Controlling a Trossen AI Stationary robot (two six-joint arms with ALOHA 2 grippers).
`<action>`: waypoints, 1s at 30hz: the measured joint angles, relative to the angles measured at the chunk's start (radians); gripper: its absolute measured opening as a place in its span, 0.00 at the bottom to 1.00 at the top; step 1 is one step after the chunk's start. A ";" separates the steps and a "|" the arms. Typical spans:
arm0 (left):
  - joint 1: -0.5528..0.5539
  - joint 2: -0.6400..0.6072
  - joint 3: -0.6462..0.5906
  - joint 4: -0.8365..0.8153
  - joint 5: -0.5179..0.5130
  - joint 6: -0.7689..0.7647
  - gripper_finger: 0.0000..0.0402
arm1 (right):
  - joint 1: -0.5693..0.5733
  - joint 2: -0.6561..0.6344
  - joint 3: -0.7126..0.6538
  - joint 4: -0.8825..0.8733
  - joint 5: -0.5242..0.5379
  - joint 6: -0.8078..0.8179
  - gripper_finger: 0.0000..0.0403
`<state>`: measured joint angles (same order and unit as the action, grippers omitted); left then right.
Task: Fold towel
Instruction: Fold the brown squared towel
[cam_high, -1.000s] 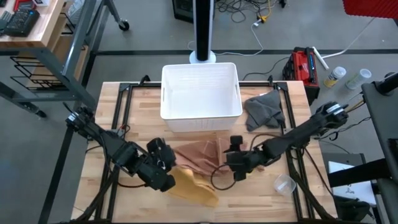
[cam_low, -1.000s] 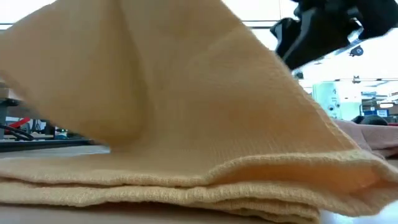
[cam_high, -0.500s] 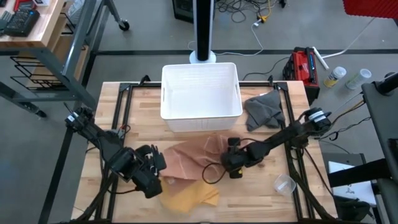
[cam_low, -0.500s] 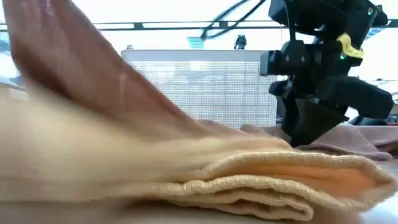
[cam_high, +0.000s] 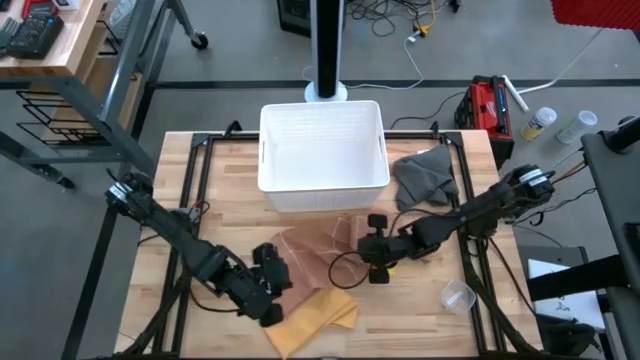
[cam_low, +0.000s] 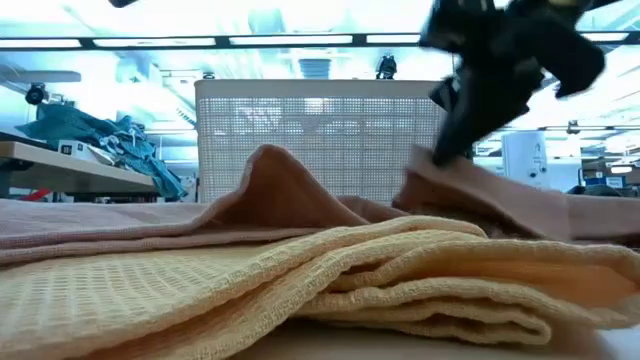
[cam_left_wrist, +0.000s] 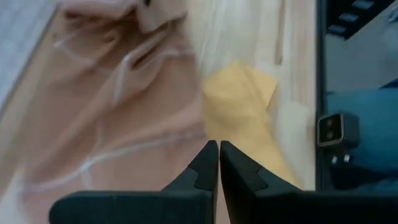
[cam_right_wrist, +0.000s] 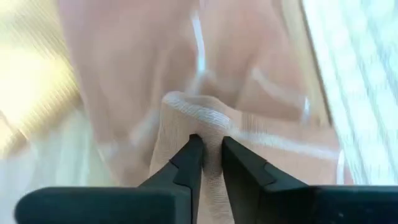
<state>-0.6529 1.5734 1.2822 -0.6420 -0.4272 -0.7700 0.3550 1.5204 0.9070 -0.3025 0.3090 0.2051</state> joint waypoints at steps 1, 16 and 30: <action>0.002 0.000 -0.030 0.061 0.010 0.018 0.01 | 0.000 0.001 0.000 0.033 -0.006 -0.023 0.12; 0.000 0.114 -0.335 0.604 0.251 -0.089 0.00 | -0.092 0.255 0.022 0.392 -0.197 -0.070 0.06; -0.018 0.230 -0.335 0.511 0.608 -0.284 0.00 | -0.181 0.259 0.021 0.181 -0.168 0.022 0.00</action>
<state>-0.6711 1.8036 0.9472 -0.1313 0.1807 -1.0538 0.1738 1.7795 0.9278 -0.1217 0.1408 0.2274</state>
